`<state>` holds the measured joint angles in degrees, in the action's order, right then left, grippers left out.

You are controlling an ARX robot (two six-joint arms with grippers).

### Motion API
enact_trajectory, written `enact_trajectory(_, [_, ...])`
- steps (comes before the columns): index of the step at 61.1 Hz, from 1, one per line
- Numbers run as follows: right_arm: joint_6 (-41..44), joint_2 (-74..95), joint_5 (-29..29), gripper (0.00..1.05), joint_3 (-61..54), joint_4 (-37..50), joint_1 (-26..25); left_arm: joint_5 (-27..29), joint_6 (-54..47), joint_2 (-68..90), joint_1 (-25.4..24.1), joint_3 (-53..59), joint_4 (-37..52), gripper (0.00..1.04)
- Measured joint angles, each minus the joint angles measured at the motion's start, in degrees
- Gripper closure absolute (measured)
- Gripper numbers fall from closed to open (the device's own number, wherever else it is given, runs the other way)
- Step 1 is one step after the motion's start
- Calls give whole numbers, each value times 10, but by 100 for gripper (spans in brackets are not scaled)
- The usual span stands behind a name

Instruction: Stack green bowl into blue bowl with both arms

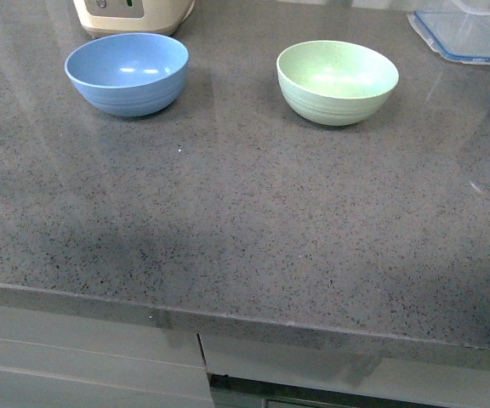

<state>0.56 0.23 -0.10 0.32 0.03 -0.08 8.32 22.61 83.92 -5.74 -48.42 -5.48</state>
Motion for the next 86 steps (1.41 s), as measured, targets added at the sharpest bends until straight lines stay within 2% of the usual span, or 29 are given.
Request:
enact_trajectory(26, [0,0,0,10,0,0,0,16,-17,191,52,-231,-43,7])
enact_trajectory(53, [0,0,0,10,0,0,0,1,5,313,96,-307,-27,7])
enact_trajectory(71, [0,0,0,10,0,0,0,2,15,358,101,-344,-28,7])
enact_trajectory(75, [0,0,0,10,0,0,0,5,17,362,102,-346,-29,15])
enact_trajectory(81, [0,0,0,10,0,0,0,4,25,369,103,-347,-30,32])
enact_trajectory(86, [0,0,0,10,0,0,0,5,31,372,105,-347,-30,43])
